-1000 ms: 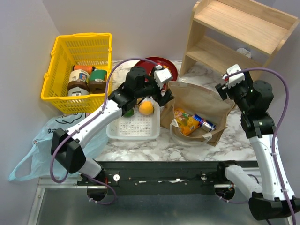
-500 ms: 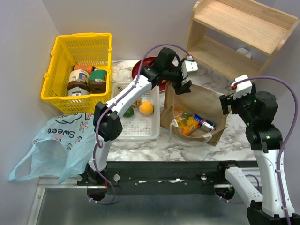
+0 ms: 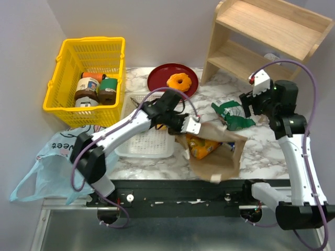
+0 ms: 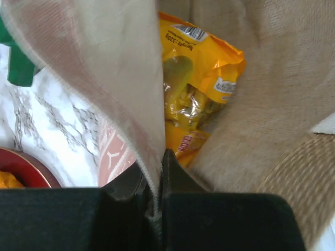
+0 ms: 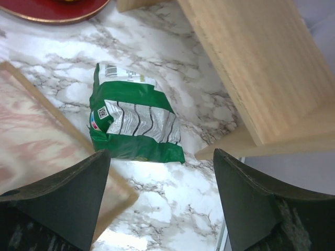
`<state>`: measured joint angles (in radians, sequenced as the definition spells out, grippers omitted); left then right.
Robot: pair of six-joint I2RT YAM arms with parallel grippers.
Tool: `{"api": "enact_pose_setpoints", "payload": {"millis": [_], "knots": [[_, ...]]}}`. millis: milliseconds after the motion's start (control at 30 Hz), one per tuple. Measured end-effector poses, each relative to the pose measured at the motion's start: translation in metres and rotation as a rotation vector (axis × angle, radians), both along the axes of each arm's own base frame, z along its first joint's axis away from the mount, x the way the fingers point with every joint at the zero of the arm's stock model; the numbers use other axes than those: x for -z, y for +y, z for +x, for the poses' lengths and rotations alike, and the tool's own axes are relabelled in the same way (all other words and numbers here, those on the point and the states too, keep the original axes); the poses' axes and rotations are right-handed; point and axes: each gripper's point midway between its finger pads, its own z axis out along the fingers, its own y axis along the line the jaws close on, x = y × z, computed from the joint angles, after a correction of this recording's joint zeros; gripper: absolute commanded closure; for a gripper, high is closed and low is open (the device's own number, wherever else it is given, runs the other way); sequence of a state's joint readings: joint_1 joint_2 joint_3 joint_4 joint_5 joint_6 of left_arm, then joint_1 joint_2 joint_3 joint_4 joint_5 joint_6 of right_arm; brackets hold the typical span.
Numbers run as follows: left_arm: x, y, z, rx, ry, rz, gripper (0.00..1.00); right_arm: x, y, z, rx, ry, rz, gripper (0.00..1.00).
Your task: Untie the knot of the grocery bags and take out the mixed food
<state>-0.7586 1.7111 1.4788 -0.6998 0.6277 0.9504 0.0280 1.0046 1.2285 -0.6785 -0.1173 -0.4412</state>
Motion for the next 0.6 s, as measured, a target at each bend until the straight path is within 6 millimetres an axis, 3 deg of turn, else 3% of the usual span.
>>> {"api": "enact_pose_setpoints", "payload": {"millis": [67,133,233,400,500,600], "knots": [[-0.003,0.017,-0.018,0.018,-0.044,-0.019,1.00,0.015,0.004,0.010,-0.032,0.045,-0.005,0.18],[-0.002,0.030,-0.023,0.016,-0.086,-0.029,1.00,0.036,0.009,0.022,-0.065,0.105,-0.004,0.19],[0.015,0.048,-0.025,0.007,-0.150,-0.039,1.00,0.080,0.016,0.034,-0.118,0.207,-0.005,0.17],[0.019,0.052,-0.022,-0.010,-0.191,-0.049,1.00,0.144,0.020,0.048,-0.155,0.358,-0.003,0.09],[0.019,0.049,-0.017,-0.023,-0.189,-0.050,1.00,0.161,0.026,0.055,-0.195,0.394,0.008,0.07],[0.019,0.047,-0.013,-0.036,-0.188,-0.053,0.99,0.164,0.035,0.057,-0.253,0.398,0.028,0.07]]}}
